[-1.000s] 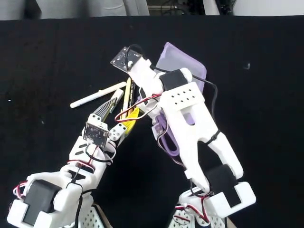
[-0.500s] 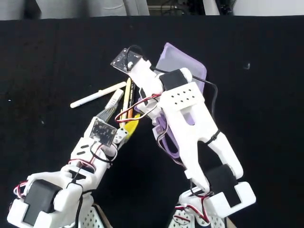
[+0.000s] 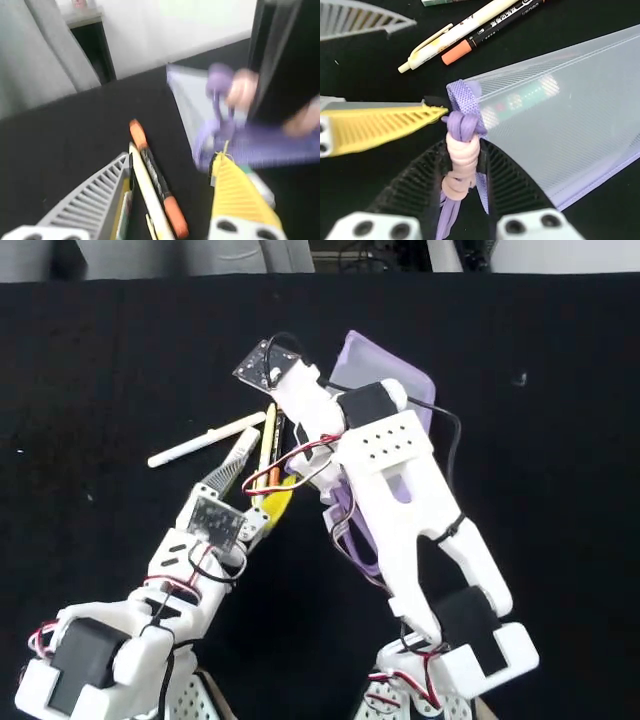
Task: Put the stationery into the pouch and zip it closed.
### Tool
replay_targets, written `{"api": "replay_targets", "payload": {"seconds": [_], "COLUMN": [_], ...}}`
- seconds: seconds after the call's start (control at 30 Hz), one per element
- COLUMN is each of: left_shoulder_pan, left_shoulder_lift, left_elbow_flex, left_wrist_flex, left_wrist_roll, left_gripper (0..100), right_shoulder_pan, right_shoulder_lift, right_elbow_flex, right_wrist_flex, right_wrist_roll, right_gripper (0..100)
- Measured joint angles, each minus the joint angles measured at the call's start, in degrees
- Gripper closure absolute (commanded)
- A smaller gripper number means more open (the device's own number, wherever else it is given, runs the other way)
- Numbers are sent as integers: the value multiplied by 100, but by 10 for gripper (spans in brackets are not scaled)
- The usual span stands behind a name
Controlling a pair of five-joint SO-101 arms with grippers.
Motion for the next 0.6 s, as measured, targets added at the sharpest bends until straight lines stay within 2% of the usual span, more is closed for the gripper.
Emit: {"api": "replay_targets", "payload": {"seconds": [0.1, 0.33, 0.5, 0.6], "left_shoulder_pan": [0, 0, -9, -9], "left_shoulder_lift": [0, -9, -9, -9], "left_elbow_flex": [0, -88, -281, -290], "left_wrist_flex": [-211, 202, 545, 545], "left_wrist_roll": [0, 0, 0, 0], "left_gripper": [734, 734, 800, 799], "right_shoulder_pan": [0, -9, -290, -308], "right_shoulder_lift": [0, 0, 0, 0], "right_elbow_flex": [0, 0, 18, 35], "right_wrist_flex": [0, 0, 0, 0], "right_wrist_roll": [0, 0, 0, 0], "right_gripper": [988, 988, 988, 988]}}
